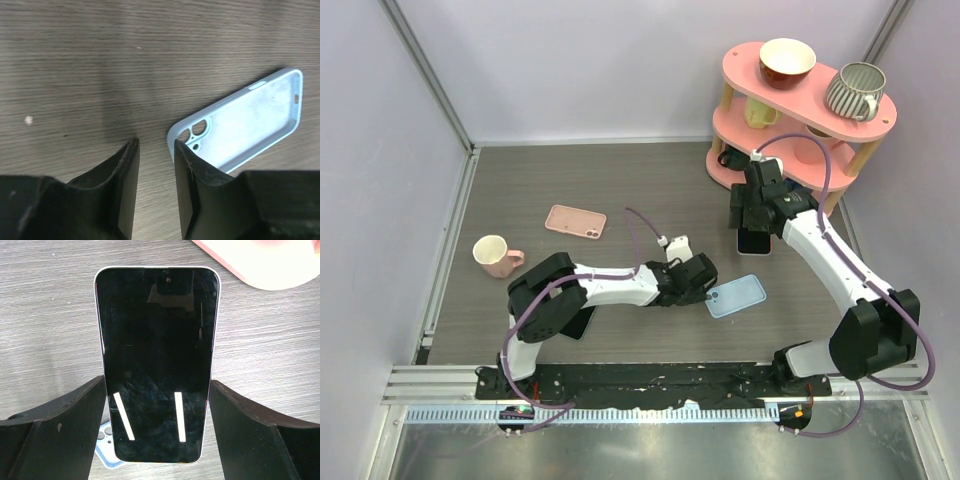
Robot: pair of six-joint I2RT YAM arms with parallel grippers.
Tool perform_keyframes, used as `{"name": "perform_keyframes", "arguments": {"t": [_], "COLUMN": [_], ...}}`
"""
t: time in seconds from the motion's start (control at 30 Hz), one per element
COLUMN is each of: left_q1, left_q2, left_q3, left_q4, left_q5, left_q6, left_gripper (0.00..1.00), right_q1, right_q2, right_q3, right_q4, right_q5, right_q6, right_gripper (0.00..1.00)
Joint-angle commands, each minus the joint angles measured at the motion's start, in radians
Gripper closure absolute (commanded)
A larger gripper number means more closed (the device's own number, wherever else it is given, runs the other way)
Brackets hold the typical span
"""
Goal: Put the phone into the phone case
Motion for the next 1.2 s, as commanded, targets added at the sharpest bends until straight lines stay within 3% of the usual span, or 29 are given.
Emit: {"name": "perform_keyframes", "arguments": {"t": [0.0,0.2,0.43,0.63,0.73,0.83,0.93,1.03,1.17], "left_q1": [-0.004,-0.004,-0.006,-0.029,-0.034,-0.034,-0.032,-0.018,0.069], "left_q2": [0.008,0.028,0.037,0.108,0.113,0.105,0.100,0.114,0.044], "left_q3": [0.051,0.011,0.011,0.161,0.181,0.173,0.186,0.236,0.192], "left_q4": [-0.167,0.026,0.034,-0.215,-0.251,-0.253,-0.262,-0.317,-0.287], "left_q5": [-0.067,0.063,0.042,-0.045,-0.059,-0.061,-0.059,-0.052,0.074], "left_q6": [0.071,0.091,0.085,0.120,0.142,0.154,0.221,0.385,0.599], "left_gripper": [0.64,0.56,0.52,0.57,0.58,0.65,0.78,1.00,1.00], "right_q1": [0.000,0.000,0.000,0.000,0.000,0.000,0.001,0.000,0.001], "right_q2": [-0.058,-0.070,-0.091,-0.107,-0.117,-0.124,-0.133,-0.150,-0.199], "right_q3": [0.009,-0.008,-0.009,-0.017,-0.021,-0.018,-0.020,-0.028,-0.069], "right_q4": [0.051,0.054,0.052,0.049,0.051,0.049,0.045,0.048,0.106], "right_q5": [0.013,0.007,0.013,0.016,0.021,0.010,0.007,-0.007,-0.059], "right_q6": [0.002,0.004,-0.002,-0.007,-0.008,-0.005,-0.007,-0.019,-0.045], "right_gripper": [0.52,0.51,0.52,0.51,0.52,0.52,0.52,0.52,0.51]}}
